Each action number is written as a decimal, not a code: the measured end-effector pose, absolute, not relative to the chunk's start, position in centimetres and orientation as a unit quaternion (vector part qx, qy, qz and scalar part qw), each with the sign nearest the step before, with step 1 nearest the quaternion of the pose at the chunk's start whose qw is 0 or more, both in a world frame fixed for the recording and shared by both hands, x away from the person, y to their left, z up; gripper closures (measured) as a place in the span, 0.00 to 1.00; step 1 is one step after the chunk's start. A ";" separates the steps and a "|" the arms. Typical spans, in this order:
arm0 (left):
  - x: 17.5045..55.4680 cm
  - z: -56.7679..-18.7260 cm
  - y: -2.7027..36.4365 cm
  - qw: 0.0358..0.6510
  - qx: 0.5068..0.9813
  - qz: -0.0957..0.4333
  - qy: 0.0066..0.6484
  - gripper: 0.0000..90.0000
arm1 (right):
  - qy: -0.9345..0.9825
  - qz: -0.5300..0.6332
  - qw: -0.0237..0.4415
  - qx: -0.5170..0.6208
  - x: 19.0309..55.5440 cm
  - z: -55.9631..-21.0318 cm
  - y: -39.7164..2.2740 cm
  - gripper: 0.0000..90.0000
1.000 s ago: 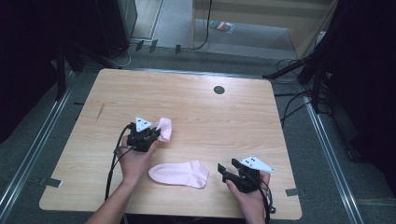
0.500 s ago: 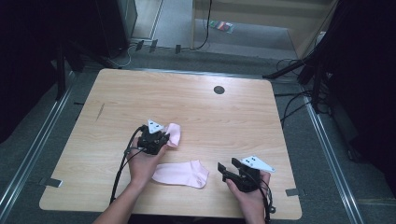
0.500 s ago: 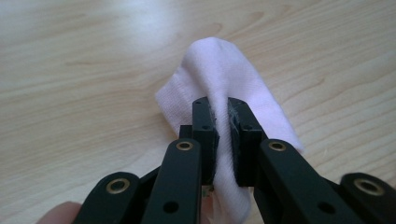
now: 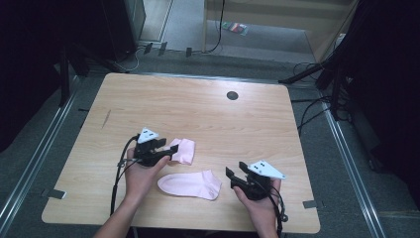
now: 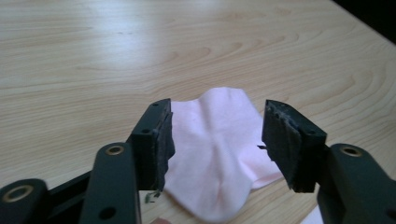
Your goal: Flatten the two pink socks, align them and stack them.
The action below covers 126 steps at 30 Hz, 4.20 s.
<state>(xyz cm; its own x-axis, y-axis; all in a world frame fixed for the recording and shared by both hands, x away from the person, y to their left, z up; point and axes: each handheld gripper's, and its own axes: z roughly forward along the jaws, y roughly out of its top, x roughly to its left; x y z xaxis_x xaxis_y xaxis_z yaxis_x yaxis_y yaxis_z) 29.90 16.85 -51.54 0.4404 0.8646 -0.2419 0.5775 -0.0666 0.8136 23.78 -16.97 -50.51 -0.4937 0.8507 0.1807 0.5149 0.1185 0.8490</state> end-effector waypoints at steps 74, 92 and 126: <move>28.6 -53.7 21.7 0.482 0.675 0.173 0.531 0.98 | 0.754 0.471 0.119 0.442 32.0 -50.4 -9.9 0.91; 28.7 -53.8 21.1 0.479 0.684 0.168 0.524 0.99 | 0.710 0.424 0.163 0.538 31.6 -53.6 -16.3 0.71; 30.9 -54.1 13.9 0.352 0.788 0.134 0.488 0.98 | 0.753 0.369 0.220 0.498 31.9 -55.0 -14.5 0.90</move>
